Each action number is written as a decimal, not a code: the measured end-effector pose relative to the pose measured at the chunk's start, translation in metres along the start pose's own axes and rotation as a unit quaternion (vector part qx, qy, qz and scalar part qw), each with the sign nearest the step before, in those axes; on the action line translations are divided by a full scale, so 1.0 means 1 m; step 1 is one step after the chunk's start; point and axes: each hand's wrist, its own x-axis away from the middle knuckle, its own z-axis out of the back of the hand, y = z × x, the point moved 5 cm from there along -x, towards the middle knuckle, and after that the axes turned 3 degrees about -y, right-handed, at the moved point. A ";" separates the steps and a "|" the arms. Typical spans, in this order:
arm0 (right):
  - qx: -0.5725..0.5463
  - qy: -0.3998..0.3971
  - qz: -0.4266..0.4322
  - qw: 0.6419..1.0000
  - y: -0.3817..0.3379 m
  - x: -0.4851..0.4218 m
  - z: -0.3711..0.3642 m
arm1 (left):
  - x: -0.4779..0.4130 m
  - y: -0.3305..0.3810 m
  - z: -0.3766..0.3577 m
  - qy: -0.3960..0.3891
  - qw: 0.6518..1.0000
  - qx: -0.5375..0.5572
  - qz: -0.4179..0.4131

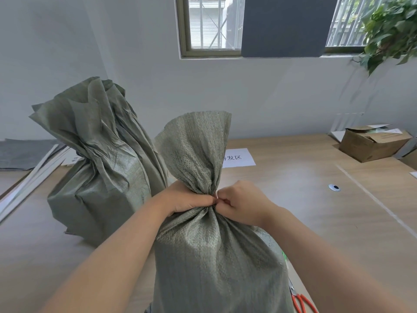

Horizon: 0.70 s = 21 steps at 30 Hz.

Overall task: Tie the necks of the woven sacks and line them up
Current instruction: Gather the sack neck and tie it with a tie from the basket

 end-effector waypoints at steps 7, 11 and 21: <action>-0.054 0.032 0.016 0.998 0.011 0.006 0.003 | -0.003 0.001 -0.001 -0.041 0.998 -0.049 0.000; -0.095 0.037 -0.014 0.995 0.022 0.010 0.000 | -0.006 0.003 -0.003 -0.043 0.998 -0.044 0.007; -0.172 0.026 -0.064 0.983 0.036 0.020 -0.006 | -0.004 -0.004 0.003 -0.080 0.995 0.037 0.037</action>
